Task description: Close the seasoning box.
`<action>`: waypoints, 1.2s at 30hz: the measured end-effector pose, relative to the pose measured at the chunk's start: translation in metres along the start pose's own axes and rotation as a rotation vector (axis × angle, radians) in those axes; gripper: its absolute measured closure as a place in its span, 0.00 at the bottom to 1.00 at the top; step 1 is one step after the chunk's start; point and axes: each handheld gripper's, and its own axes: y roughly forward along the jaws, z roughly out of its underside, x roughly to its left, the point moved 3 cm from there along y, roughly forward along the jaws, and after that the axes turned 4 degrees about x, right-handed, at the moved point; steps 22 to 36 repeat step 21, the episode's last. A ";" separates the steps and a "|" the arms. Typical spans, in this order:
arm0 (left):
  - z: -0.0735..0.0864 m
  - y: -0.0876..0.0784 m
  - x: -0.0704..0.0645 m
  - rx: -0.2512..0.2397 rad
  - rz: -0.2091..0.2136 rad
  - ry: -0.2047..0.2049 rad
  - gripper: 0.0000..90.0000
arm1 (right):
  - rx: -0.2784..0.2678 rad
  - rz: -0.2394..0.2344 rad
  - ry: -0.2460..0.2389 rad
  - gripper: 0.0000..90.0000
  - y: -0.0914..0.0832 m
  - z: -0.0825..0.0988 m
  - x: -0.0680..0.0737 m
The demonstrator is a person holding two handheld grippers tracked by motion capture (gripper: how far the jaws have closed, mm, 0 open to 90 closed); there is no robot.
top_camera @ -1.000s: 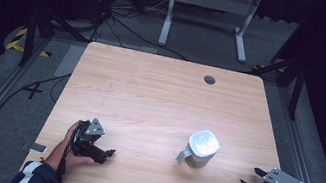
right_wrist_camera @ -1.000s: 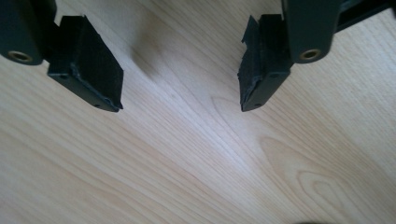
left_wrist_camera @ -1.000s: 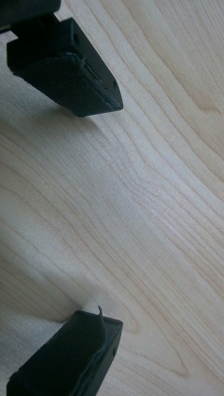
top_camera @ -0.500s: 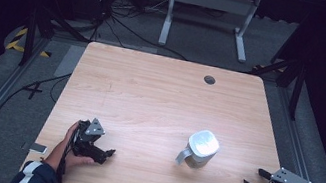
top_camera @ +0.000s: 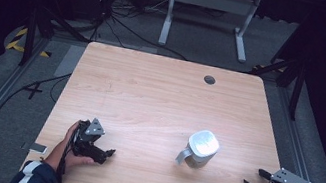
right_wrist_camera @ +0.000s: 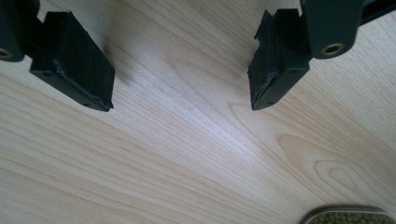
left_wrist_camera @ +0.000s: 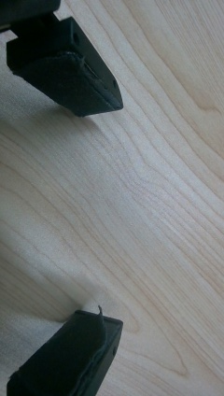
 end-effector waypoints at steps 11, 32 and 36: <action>0.000 0.000 0.000 0.000 0.000 0.001 0.00 | 0.000 -0.001 -0.003 0.25 0.000 0.000 0.000; 0.000 0.000 0.000 0.001 0.001 0.000 0.00 | 0.000 -0.004 -0.002 0.25 0.000 0.000 0.000; 0.000 0.000 0.000 0.001 0.001 0.000 0.00 | 0.000 -0.004 -0.002 0.25 0.000 0.000 0.000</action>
